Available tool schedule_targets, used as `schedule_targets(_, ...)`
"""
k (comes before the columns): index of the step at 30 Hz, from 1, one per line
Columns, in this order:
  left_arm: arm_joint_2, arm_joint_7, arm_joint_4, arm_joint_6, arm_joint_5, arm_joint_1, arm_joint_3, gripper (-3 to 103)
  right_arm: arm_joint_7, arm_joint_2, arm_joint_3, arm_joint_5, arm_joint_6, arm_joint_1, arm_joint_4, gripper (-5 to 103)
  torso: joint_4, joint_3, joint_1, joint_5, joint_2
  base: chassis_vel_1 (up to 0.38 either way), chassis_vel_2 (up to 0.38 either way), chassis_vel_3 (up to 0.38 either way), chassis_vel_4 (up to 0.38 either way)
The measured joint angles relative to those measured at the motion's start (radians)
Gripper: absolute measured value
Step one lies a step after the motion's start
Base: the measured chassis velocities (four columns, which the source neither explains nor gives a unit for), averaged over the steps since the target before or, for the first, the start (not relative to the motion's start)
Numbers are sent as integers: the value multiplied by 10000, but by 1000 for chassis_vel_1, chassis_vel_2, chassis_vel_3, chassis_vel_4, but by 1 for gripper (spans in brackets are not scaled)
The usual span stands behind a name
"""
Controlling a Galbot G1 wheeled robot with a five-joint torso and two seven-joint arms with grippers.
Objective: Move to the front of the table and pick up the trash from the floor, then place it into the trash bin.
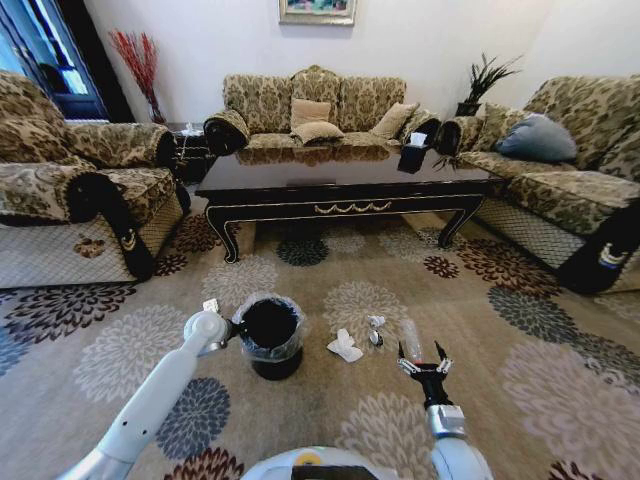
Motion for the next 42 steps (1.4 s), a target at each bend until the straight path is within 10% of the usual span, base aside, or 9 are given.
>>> schedule_targets(24,1396,76,-3361,-15,-465,3351,-2326,0,27,-1221,-503,650,-1295,2009,-2562,100,1,-3,-1,7,1,0,0,0,0)
schedule_targets(42,1217,-55,-3810,-31,-782,3621,-2339,0,-918,-2685,-1584,4408,-1922,3826,-4691,100,0,-3,-1,5,1,0,0,0,0)
